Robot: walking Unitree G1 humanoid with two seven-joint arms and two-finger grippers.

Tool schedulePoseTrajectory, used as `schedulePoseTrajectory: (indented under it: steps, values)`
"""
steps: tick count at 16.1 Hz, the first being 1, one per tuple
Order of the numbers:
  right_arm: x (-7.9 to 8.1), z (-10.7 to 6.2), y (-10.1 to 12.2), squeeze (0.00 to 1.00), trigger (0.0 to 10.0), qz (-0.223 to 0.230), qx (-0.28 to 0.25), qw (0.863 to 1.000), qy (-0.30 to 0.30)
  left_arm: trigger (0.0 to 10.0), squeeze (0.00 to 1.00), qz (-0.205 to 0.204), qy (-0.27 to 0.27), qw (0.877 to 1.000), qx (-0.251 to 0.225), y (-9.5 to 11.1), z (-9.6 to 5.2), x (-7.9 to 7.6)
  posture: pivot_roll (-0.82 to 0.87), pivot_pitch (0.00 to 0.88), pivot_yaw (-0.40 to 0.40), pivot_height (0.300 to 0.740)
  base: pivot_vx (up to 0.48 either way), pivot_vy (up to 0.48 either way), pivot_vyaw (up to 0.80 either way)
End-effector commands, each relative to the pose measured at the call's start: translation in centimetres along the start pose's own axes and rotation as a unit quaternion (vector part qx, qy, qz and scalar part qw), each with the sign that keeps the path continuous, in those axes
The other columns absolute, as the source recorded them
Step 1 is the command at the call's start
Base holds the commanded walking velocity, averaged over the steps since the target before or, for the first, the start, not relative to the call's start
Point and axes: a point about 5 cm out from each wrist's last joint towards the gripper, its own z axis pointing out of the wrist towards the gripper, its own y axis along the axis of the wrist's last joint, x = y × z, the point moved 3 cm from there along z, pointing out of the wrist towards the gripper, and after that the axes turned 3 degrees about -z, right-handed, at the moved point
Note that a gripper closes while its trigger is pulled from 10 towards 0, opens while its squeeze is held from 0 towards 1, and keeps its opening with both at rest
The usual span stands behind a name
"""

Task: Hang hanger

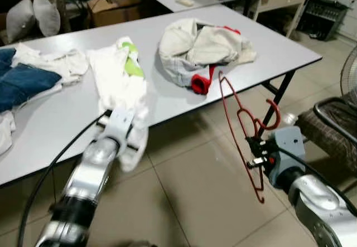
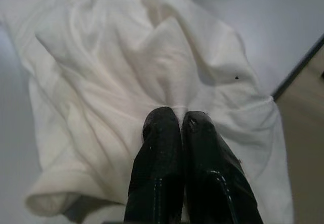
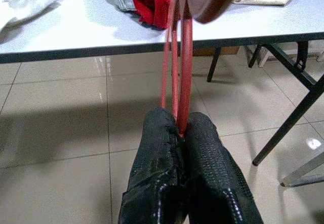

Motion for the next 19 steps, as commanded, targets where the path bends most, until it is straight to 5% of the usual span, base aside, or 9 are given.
schedulePoseTrajectory:
  steps: [1, 3, 4, 6, 8, 10, 14, 18, 19]
  values:
    - [-0.8, 0.0, 0.3, 0.00, 10.0, -0.002, -0.006, 1.000, -0.020, 0.0, 0.00, -0.014, -0.003, 1.000, -0.016, 1.0, 0.3, 0.2, -0.02, 0.000, 0.012, 0.740, 0.000, 0.000, 0.00]
    - [-1.9, 0.0, 0.1, 0.00, 10.0, -0.012, 0.000, 0.999, -0.051, 0.0, 0.00, -0.021, -0.035, 0.996, -0.076, 5.4, 1.9, 0.0, -0.04, 0.000, 0.017, 0.740, 0.000, 0.000, 0.00]
    - [-2.3, 0.0, 0.3, 0.00, 10.0, -0.014, -0.003, 0.998, -0.063, 0.0, 0.00, -0.002, -0.030, 0.993, -0.114, 8.5, 2.6, 1.2, -0.05, 0.000, 0.024, 0.740, 0.000, 0.000, 0.00]
    - [-3.0, -0.1, 0.8, 0.00, 10.0, -0.007, -0.016, 0.996, -0.084, 0.0, 0.00, -0.008, -0.005, 0.981, -0.192, 15.3, 2.4, 4.0, -0.06, 0.000, 0.037, 0.740, 0.000, 0.000, 0.00]
    - [-3.1, -0.3, 0.5, 0.00, 10.0, -0.002, -0.013, 0.996, -0.089, 0.0, 0.00, -0.018, 0.003, 0.966, -0.257, 20.1, 1.5, 4.8, -0.06, 0.000, 0.041, 0.740, 0.000, 0.000, 0.00]
    - [-2.7, -0.2, 0.3, 0.00, 10.0, -0.002, -0.011, 0.996, -0.084, 0.0, 0.00, -0.055, -0.005, 0.961, -0.270, 21.2, 1.4, 4.8, -0.06, 0.000, 0.043, 0.740, 0.000, 0.000, 0.00]
    - [-2.3, -0.2, 0.3, 0.00, 10.0, 0.002, -0.012, 0.997, -0.081, 0.0, 0.00, -0.109, -0.056, 0.965, -0.231, 18.7, 3.1, 2.8, -0.06, 0.000, 0.047, 0.740, 0.000, 0.000, 0.00]
    - [-1.9, 0.1, 0.2, 0.00, 10.0, -0.002, -0.010, 0.997, -0.072, 0.0, 0.00, -0.171, -0.042, 0.967, -0.182, 16.9, 4.1, 2.8, -0.05, 0.000, 0.043, 0.740, 0.000, 0.000, 0.00]
    - [-1.9, 0.2, 0.2, 0.00, 10.0, -0.001, -0.011, 0.997, -0.072, 2.7, 0.00, -0.233, 0.002, 0.961, -0.147, 15.8, 4.5, 3.5, -0.05, 0.000, 0.045, 0.740, 0.000, 0.000, 0.00]
